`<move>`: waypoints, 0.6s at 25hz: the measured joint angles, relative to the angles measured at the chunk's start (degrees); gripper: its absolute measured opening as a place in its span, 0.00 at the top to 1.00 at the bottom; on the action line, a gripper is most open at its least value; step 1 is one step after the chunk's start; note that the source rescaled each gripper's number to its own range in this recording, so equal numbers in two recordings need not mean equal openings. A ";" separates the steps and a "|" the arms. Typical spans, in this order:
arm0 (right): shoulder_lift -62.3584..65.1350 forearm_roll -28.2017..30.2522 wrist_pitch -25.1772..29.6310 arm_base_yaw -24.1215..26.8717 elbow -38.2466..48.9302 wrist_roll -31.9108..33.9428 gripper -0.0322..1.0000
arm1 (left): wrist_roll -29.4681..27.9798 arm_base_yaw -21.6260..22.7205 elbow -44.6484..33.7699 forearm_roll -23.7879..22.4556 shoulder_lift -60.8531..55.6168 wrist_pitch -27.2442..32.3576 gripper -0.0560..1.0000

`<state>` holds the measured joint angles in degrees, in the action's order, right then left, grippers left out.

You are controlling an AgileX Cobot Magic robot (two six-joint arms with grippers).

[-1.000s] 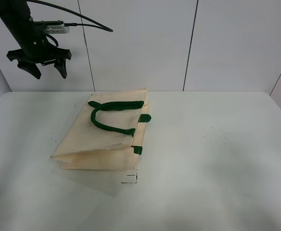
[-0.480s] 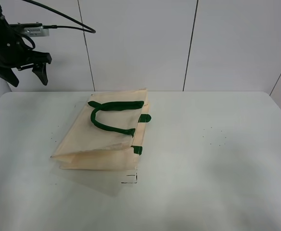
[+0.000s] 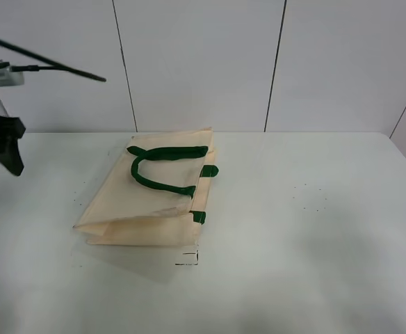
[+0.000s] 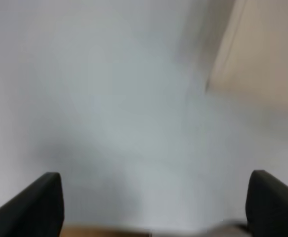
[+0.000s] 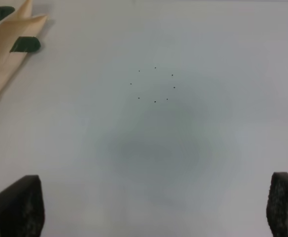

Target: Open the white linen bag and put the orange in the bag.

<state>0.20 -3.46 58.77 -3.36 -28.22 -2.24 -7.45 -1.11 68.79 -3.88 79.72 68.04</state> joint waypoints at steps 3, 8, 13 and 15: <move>0.00 0.00 0.00 0.00 0.00 0.00 0.00 | 0.43 0.00 -10.01 0.00 -9.33 -0.43 0.00; 0.00 -0.04 0.00 0.00 0.00 0.00 0.00 | 1.90 0.00 -25.95 0.00 -24.78 -4.27 0.00; 0.00 -0.04 0.00 0.00 0.00 0.00 0.00 | 2.34 0.00 -37.26 0.00 -41.10 -7.69 0.00; 0.00 -0.04 0.00 0.00 0.00 0.00 0.00 | 2.39 0.00 -39.62 0.11 -47.17 -7.45 0.00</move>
<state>0.20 -3.49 58.77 -3.36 -28.22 -2.24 -5.06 -1.11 29.17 -3.77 32.54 60.58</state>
